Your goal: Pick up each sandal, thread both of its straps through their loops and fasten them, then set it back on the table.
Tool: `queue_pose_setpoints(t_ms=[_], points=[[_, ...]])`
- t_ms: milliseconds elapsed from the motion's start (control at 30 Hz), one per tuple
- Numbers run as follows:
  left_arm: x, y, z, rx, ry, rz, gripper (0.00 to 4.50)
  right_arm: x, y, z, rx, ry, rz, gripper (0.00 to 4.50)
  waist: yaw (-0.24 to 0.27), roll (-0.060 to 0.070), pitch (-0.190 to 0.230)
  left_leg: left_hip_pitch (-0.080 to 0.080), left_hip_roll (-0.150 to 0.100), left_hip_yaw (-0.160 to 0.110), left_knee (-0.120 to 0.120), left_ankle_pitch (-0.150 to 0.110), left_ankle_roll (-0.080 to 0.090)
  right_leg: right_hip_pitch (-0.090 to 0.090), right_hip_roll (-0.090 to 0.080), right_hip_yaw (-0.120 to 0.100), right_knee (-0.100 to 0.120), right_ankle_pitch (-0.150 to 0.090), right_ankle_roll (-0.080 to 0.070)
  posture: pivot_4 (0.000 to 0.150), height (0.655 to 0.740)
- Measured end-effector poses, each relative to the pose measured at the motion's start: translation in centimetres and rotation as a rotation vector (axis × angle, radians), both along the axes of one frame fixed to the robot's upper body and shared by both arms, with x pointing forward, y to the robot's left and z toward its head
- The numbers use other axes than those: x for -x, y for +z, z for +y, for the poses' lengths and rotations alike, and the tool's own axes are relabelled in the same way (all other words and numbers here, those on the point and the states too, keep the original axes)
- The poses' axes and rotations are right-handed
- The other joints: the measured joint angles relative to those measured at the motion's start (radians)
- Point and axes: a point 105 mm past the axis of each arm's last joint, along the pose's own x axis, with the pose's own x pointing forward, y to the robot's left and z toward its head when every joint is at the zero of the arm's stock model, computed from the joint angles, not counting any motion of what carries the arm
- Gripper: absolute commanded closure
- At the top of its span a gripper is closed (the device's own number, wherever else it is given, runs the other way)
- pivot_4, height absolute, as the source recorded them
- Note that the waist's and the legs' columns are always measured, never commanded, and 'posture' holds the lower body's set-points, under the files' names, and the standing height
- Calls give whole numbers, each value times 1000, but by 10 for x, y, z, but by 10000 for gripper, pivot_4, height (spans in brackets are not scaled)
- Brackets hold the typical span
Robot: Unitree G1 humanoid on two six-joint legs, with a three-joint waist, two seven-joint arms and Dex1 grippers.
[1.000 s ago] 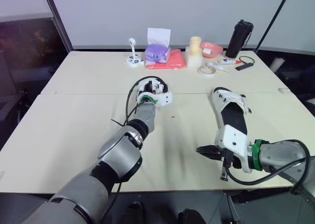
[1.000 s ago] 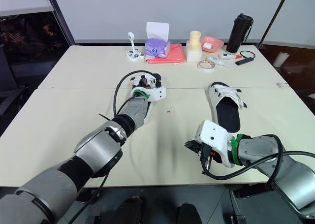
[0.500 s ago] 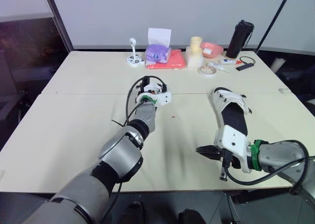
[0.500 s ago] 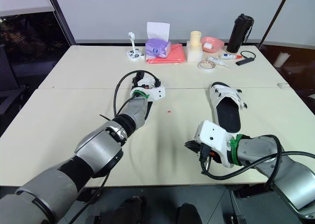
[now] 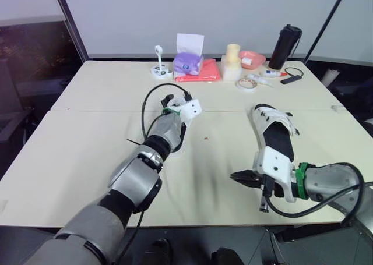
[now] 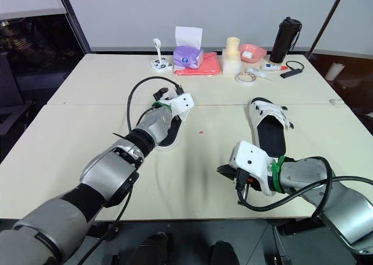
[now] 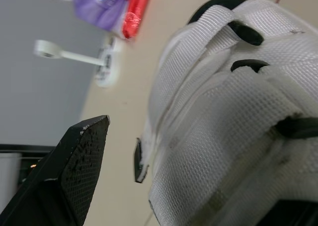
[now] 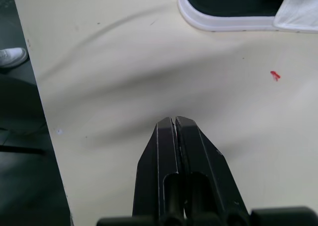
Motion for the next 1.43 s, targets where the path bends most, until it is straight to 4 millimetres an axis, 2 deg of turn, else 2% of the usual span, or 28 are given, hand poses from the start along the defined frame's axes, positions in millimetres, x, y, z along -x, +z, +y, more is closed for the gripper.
queue_pose_setpoints(t_ms=[200, 433, 533, 667, 733, 800, 867, 967, 1100, 1267, 1433], points=[[25, -2, 13, 73, -70, 143, 173, -4, 0, 1, 11, 22, -4, 45000, -2, 2, -1, 1, 0, 0, 0, 0, 0, 1, 0, 0, 1, 0, 0, 1500, 7400], [68, 2, 36, 178, -162, 335, 173, -8, -1, 1, 12, 39, -8, 45000, -21, 4, -2, 1, 2, 0, 0, 0, 0, 0, 1, 1, 1, 0, -1, 1500, 7400], [80, 15, 41, 340, -221, 386, 173, -9, -3, 2, 2, 47, -5, 45000, -22, 5, -1, 1, 3, -1, 0, 0, 0, 0, 1, 1, 1, 0, -1, 1500, 7400], [88, 39, 35, 619, -357, 385, 173, -11, 0, 5, -11, 60, -14, 45000, -18, 5, -1, 1, 4, -1, 1, 0, 0, 0, 0, 1, 1, 0, -1, 1500, 7400], [96, 48, 44, 677, -396, 411, 173, -11, -1, 4, -13, 60, -9, 45000, -22, 5, -1, 1, 3, -1, 0, 0, 0, 0, 1, 1, 1, 0, -1, 1500, 7400], [108, 47, 55, 729, -426, 469, 173, -12, -1, 1, -16, 49, -5, 45000, -28, 6, -1, 2, 4, -1, -1, 0, 0, 0, 1, 2, 1, 0, -1, 1500, 7400], [126, 34, 65, 755, -471, 579, 173, -13, 1, -5, -23, 28, -6, 45000, -29, 7, -1, 2, 4, -1, -1, 0, 0, -1, 1, 2, 2, 0, -1, 1500, 7400], [148, 19, 80, 762, -517, 702, 173, -15, 10, -11, -37, 9, -26, 45000, -25, 8, 0, 2, 6, -1, -1, 0, 0, 0, 1, 2, 2, 0, -2, 1500, 7400], [162, 22, 99, 752, -559, 711, 173, -16, 26, -19, -61, -14, -56, 45000, -13, 8, 0, 2, 6, -1, 0, 0, 0, 1, 0, 3, 1, 0, -3, 1500, 7400], [178, 23, 97, 744, -651, 707, 173, -18, 47, -39, -81, -72, -82, 45000, -9, 9, 0, 2, 7, -1, -1, 0, -1, 0, 0, 5, -1, 0, -4, 1500, 7400], [192, 30, 94, 785, -697, 711, 173, -19, 59, -53, -109, -116, -73, 45000, -9, 10, 0, 2, 7, 0, -2, 0, 0, 0, 0, 5, -1, 0, -4, 1500, 7400]])
